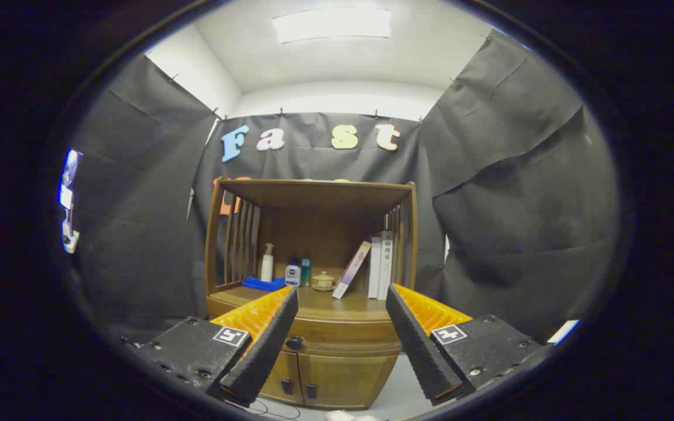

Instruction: Pull open the drawer, take out the items inside it, and place them on the countertop above the cabinet.

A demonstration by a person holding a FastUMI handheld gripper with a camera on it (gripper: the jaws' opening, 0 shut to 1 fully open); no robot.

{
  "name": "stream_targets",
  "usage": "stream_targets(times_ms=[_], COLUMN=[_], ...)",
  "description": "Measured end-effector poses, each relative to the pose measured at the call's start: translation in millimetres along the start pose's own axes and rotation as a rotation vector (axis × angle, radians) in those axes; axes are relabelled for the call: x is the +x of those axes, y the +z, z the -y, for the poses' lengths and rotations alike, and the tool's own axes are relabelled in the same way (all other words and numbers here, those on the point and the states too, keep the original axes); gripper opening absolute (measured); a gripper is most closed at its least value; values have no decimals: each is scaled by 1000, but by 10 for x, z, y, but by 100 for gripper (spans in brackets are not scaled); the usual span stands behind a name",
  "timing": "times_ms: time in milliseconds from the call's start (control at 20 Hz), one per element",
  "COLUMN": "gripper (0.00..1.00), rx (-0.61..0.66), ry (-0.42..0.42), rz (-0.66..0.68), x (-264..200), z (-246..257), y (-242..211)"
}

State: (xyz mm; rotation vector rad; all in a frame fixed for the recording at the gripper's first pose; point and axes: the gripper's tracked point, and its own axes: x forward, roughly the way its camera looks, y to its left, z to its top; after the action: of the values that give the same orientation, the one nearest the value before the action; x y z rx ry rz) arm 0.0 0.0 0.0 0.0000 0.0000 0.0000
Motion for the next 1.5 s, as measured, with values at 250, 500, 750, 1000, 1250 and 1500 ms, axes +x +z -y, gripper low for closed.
stream_targets(times_ms=[250, 500, 750, 1000, 1250, 1500], gripper=[99, 99, 99, 99, 99, 99], rx=[-22, -26, -32, -32, -18, -18], ry=[18, 25, 28, 28, 26, 60], rz=[-1, -21, -21, -30, -83, -173], x=[-7, 36, 33, 105, 351, 771], z=[-79, -79, -84, -121, -190, -499], y=[10, -83, -89, -161, -543, -1254])
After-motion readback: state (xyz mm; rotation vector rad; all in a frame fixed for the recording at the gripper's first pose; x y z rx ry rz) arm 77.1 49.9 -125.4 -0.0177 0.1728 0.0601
